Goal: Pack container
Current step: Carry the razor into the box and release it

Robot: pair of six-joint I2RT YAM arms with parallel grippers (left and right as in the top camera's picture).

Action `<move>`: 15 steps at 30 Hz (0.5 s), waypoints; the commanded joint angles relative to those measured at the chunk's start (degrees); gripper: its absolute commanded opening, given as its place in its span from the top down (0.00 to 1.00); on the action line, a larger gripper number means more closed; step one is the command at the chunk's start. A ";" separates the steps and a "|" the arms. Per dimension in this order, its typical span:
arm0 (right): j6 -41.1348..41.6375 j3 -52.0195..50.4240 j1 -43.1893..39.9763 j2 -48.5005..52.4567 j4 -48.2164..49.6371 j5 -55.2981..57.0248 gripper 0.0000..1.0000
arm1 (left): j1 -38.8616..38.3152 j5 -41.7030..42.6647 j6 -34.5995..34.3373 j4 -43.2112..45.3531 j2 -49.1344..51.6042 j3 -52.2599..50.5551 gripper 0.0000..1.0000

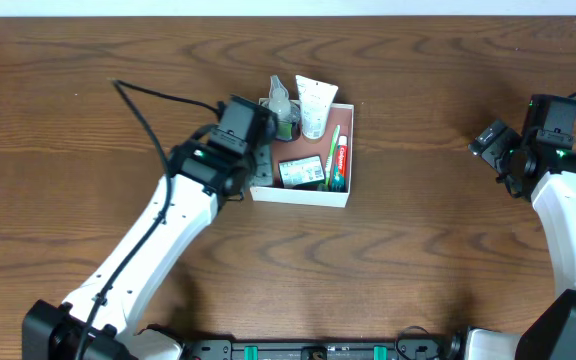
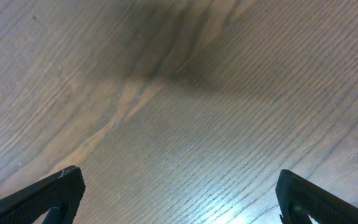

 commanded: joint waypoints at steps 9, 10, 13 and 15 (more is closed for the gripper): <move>0.52 0.15 -0.42 0.20 -0.07 0.37 0.01 | -6.32 0.31 13.66 5.95 -0.39 0.11 0.80; 0.52 0.15 -0.42 0.20 -0.07 0.37 0.01 | -6.45 0.31 14.08 6.32 -0.31 0.09 0.79; 0.52 0.15 -0.42 0.20 -0.07 0.39 0.01 | -6.45 0.31 14.08 6.45 0.04 0.09 0.68; 0.52 0.15 -0.42 0.17 -0.07 0.37 0.01 | -6.45 0.33 14.05 6.27 0.24 0.09 0.52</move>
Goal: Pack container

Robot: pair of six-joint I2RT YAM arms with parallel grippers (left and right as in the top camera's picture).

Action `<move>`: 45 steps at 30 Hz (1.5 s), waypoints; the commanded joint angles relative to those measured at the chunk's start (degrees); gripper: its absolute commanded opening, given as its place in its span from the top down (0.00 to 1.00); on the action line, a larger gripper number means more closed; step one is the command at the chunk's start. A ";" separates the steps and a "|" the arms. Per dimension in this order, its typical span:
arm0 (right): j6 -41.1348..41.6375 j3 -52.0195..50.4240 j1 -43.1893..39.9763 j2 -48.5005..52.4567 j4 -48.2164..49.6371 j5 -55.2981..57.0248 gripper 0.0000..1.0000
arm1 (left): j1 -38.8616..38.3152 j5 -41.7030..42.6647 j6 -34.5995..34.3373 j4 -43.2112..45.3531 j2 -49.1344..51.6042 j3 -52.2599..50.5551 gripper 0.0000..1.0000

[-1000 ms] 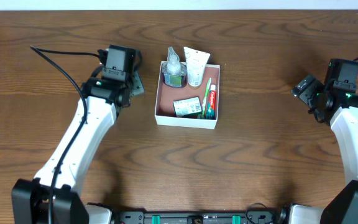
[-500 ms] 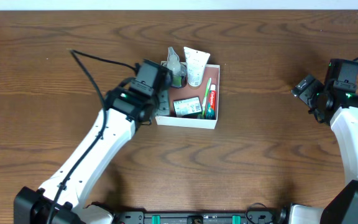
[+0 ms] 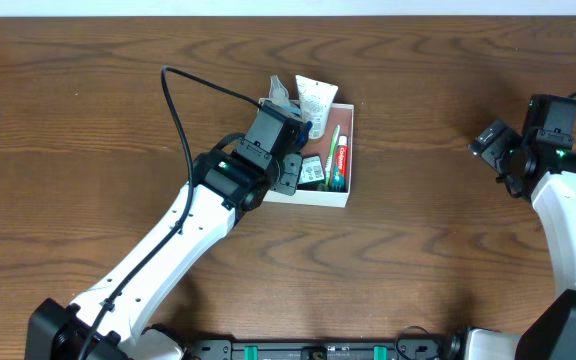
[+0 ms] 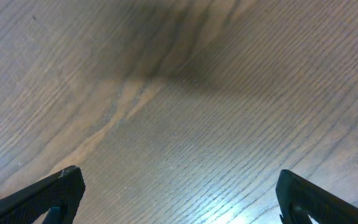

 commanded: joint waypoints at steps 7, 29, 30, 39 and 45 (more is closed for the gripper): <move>0.52 0.15 -0.42 0.20 -0.07 0.39 0.01 | -0.04 -0.15 1.79 0.46 0.31 0.09 0.40; 0.52 0.15 -0.42 0.20 -0.07 0.39 0.01 | 0.02 -3.72 -1.73 0.44 -8.50 0.11 0.04; 0.52 0.15 -0.42 0.20 -0.07 0.39 0.01 | 0.00 -3.72 -1.73 0.46 -9.84 0.11 0.02; 0.52 0.15 -0.42 0.17 -0.07 0.37 0.01 | 0.17 -4.22 1.03 0.26 -20.79 0.11 0.02; 0.52 0.15 -0.42 0.20 -0.07 0.39 0.01 | 0.17 -11.54 -1.53 -5.44 -25.27 0.11 0.02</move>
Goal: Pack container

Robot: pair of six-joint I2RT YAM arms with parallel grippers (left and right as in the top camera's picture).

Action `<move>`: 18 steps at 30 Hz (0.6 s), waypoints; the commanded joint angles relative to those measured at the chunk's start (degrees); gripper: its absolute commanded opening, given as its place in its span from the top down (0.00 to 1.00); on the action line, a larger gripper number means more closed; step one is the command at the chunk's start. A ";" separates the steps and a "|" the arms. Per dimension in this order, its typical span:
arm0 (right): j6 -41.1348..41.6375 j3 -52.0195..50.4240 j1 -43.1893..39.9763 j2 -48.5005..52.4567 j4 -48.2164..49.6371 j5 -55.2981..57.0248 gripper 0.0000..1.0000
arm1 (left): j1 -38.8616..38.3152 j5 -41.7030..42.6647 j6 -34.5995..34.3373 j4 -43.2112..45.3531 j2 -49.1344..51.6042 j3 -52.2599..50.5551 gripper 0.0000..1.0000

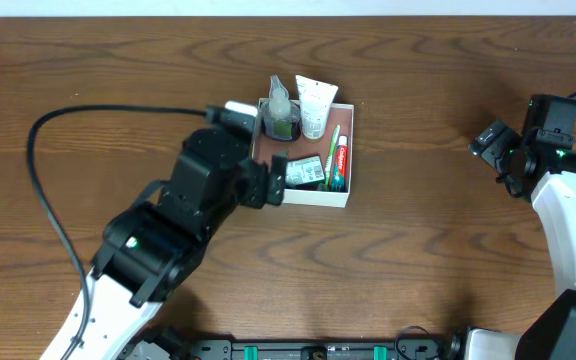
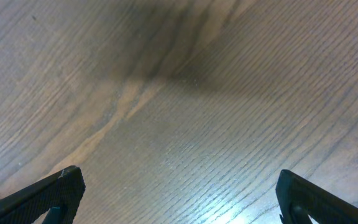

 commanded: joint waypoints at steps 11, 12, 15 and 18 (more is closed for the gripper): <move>0.52 0.15 -0.42 0.17 -0.09 0.39 0.01 | 0.15 -18.18 -5.11 -13.81 -16.15 0.11 0.02; 0.52 0.15 -0.42 0.17 -0.09 0.39 0.01 | 0.42 -18.73 -5.11 -14.60 -17.81 0.11 0.02; 0.52 0.15 -0.42 0.17 -0.09 0.39 0.01 | 4.17 -18.73 -6.23 -16.39 -21.99 0.09 0.02; 0.52 0.15 -0.42 0.17 -0.09 0.39 0.01 | 11.10 -16.37 -6.36 -17.31 -25.73 -0.44 0.02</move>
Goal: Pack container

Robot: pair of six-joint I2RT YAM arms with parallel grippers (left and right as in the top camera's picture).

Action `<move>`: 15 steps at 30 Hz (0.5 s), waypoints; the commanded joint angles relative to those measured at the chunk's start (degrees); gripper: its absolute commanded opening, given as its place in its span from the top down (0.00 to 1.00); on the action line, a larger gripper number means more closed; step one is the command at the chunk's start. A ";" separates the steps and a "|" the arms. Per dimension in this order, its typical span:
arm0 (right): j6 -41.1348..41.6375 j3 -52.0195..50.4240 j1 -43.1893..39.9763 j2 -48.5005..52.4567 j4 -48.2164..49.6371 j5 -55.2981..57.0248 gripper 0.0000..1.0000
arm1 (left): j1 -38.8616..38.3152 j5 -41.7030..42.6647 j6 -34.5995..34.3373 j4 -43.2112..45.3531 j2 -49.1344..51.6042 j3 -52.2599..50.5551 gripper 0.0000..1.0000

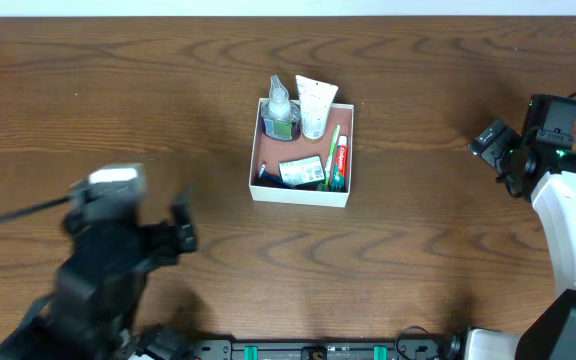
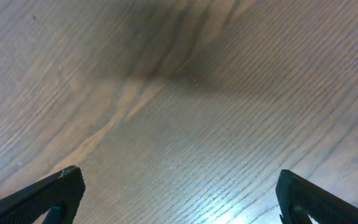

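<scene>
The white box (image 1: 299,194) with a reddish floor stands mid-table. Inside it are a clear bottle of green liquid (image 1: 279,112), a white tube (image 1: 315,106), a red toothpaste tube (image 1: 340,160), a green toothbrush (image 1: 330,152) and a small green-and-white packet (image 1: 300,171). My left gripper (image 1: 181,232) is well off to the box's lower left, blurred, on an arm that looms large in the overhead view. My right gripper (image 1: 490,140) is far right, open over bare wood (image 2: 179,175), holding nothing.
A black cable (image 1: 13,213) trails left from the left arm. The wooden table (image 1: 418,240) stretches bare between the box and the right arm. The table's far edge runs along the top of the overhead view.
My left arm was at the box's front-left corner and is now at the table's lower left, clear of the box. The whole box shows. The right arm has not moved.
My left gripper was first at the box's left wall, then over the box's left part. Later it was at the front-left corner with the arm looming large, and now it is far from the box. The right gripper stayed open over bare wood throughout.
</scene>
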 commanded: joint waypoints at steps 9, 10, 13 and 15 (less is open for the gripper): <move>0.52 0.15 -0.42 0.20 -0.07 0.39 0.01 | 21.33 9.53 1.33 8.87 -15.15 -11.52 0.02; 0.52 0.15 -0.42 0.20 -0.07 0.37 0.01 | 22.14 10.75 1.95 11.06 -16.74 -13.81 0.02; 0.52 0.15 -0.42 0.20 -0.07 0.39 0.01 | 24.15 13.07 1.92 18.58 -21.18 -21.57 0.02; 0.52 0.15 -0.42 0.20 -0.07 0.39 0.01 | 25.40 14.93 1.90 23.76 -23.15 -26.12 0.02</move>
